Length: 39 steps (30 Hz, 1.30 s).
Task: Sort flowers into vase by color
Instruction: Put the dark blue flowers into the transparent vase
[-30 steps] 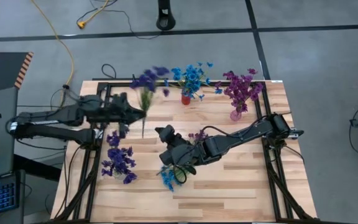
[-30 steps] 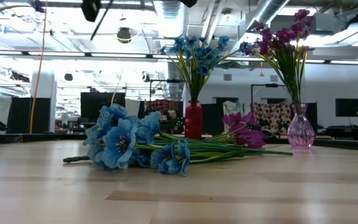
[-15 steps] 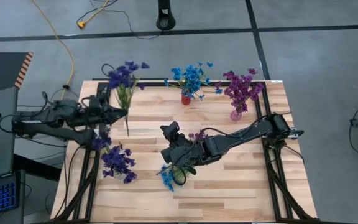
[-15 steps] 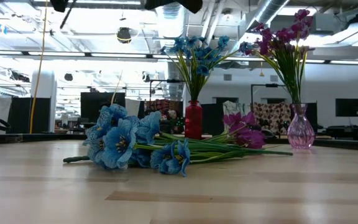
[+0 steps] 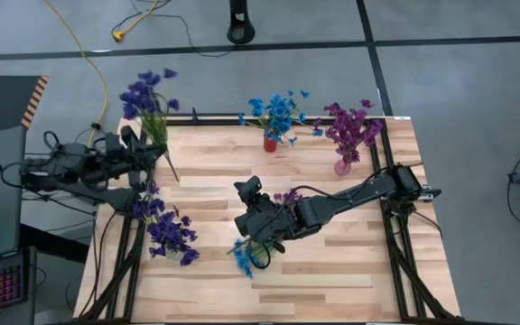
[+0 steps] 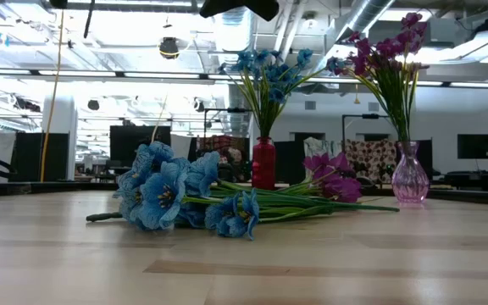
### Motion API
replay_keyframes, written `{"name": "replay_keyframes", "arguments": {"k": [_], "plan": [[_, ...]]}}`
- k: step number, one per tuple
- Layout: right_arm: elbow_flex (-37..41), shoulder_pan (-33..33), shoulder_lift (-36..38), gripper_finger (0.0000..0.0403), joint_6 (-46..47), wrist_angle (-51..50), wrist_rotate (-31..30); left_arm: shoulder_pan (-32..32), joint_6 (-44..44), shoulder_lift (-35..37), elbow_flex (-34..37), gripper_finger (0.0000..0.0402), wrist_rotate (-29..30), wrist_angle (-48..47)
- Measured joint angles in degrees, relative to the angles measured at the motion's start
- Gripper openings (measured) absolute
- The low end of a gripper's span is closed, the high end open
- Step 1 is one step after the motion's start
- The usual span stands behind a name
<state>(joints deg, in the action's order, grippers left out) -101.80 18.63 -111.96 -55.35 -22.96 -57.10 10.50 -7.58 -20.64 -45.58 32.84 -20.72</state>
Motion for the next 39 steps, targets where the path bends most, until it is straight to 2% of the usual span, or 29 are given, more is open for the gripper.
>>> {"name": "replay_keyframes", "arguments": {"k": [8, 13, 29, 39], "plan": [[0.0, 0.0, 0.0, 0.0218, 0.0, 0.0, 0.0, 0.0, -1.3, 6.4, -1.5, 0.0, 0.3, -1.3], [0.0, 0.0, 0.0, 0.0218, 0.0, 0.0, 0.0, 0.0, -7.0, 7.6, -1.4, 0.0, -3.4, -8.1], [0.0, 0.0, 0.0, 0.0218, 2.9, -0.7, 0.0, 0.0, -11.6, 2.4, -0.8, 0.0, -16.5, -4.7], [0.0, 0.0, 0.0, 0.0218, 3.0, -0.8, 0.0, 5.4, -11.2, -2.4, -0.7, 0.0, -16.0, -0.9]]}}
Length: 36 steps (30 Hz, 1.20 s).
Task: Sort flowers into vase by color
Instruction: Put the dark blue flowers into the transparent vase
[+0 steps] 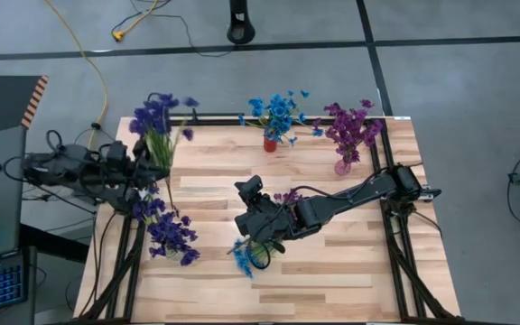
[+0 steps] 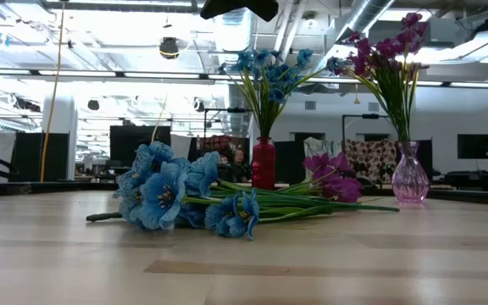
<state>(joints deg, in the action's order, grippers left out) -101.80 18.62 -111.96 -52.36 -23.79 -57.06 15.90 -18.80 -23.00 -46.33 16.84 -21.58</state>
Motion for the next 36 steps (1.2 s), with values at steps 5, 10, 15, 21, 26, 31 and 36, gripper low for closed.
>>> {"name": "replay_keyframes", "arguments": {"k": [5, 10, 15, 21, 26, 31, 36], "plan": [[0.0, 0.0, 0.0, 0.0218, 0.0, 0.0, 0.0, 5.4, 3.3, -4.7, 0.0, 0.0, 5.6, 3.3], [0.0, 0.0, 0.0, 0.0218, 0.0, 0.0, 0.0, 12.7, 4.7, -6.0, 0.0, 0.0, 15.2, 4.2], [0.0, 0.0, 0.0, 0.0218, 0.0, 0.0, 0.0, 21.5, 4.7, -6.0, 0.0, 0.0, 22.6, 5.9], [0.0, 0.0, 0.0, 0.0218, 0.8, -0.2, 0.0, 32.5, 4.0, -8.4, 0.0, 0.0, 34.1, 5.8], [0.0, 0.0, 0.0, 0.0218, 0.9, -0.2, 0.1, 41.6, 3.1, -11.7, 0.0, 0.0, 45.7, 5.7], [0.0, 0.0, 0.0, 0.0218, 0.9, -0.2, 0.1, 50.2, 0.6, -15.1, 0.0, 0.0, 56.3, 5.5], [0.0, 0.0, 0.0, 0.0218, 1.0, -0.2, 0.1, 56.6, -1.5, -19.4, 0.0, 0.0, 65.1, 5.4]]}}
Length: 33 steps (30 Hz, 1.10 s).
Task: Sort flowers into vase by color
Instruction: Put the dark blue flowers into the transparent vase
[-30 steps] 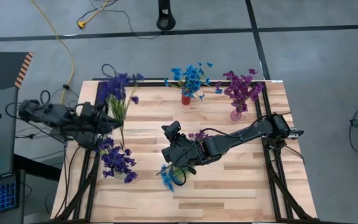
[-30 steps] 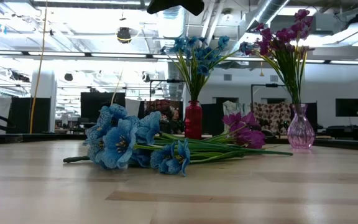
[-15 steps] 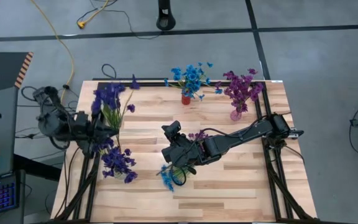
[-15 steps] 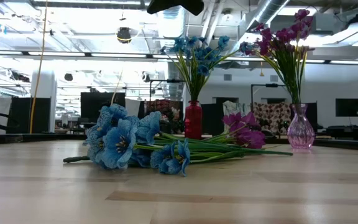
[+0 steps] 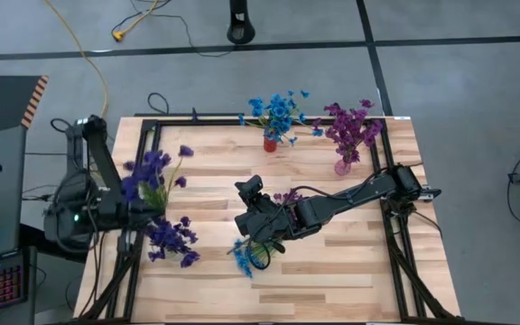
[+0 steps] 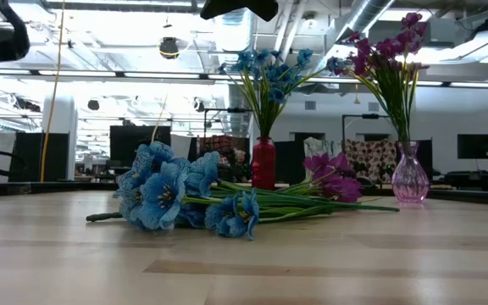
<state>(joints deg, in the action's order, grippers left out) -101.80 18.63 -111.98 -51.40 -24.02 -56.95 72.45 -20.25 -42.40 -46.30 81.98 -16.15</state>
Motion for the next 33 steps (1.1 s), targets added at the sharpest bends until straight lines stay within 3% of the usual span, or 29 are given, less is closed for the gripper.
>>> {"name": "replay_keyframes", "arguments": {"k": [3, 9, 17, 33], "plan": [[0.0, 0.0, 0.0, 0.0218, 0.0, 0.0, 0.0, 2.2, -0.5, -2.2, 0.0, 0.0, 4.1, -0.4], [0.0, 0.0, 0.0, 0.0218, 0.0, 0.0, 0.0, 3.2, -6.3, -5.6, 0.0, 0.0, 6.9, -4.1], [0.0, 0.0, 0.0, 0.0218, 0.1, 0.0, 0.1, 3.2, -19.0, -9.5, 0.0, 0.0, 7.3, -12.1], [0.0, 0.0, 0.0, 0.0218, 0.8, 0.0, 0.1, 3.2, -26.1, -17.1, 0.0, 0.0, 8.0, -13.1]]}}
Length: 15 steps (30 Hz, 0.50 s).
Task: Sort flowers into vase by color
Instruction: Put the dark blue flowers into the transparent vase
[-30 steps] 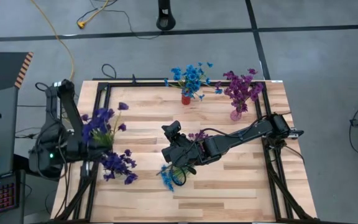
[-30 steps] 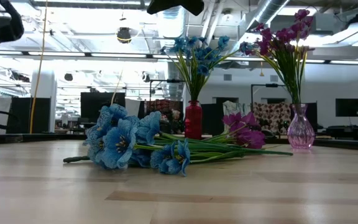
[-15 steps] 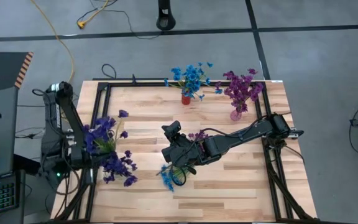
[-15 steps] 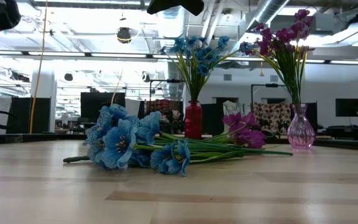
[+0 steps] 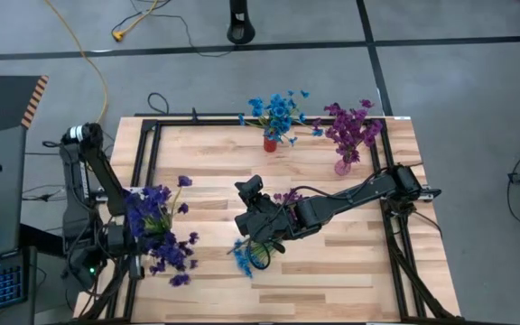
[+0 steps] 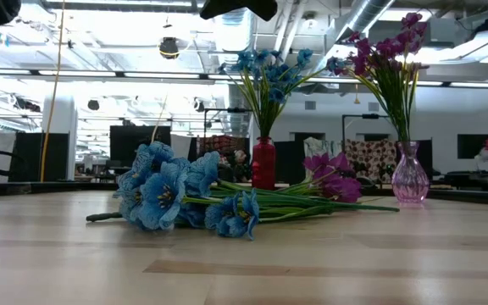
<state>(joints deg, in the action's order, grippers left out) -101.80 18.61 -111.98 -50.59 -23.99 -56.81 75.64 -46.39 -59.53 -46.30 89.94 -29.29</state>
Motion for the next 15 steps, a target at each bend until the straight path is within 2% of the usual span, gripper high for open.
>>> {"name": "replay_keyframes", "arguments": {"k": [15], "plan": [[0.0, 0.0, 0.0, 0.0218, 0.2, 0.0, 1.4, 0.0, -0.4, -0.5, 0.0, 0.0, -0.1, -0.4]]}}
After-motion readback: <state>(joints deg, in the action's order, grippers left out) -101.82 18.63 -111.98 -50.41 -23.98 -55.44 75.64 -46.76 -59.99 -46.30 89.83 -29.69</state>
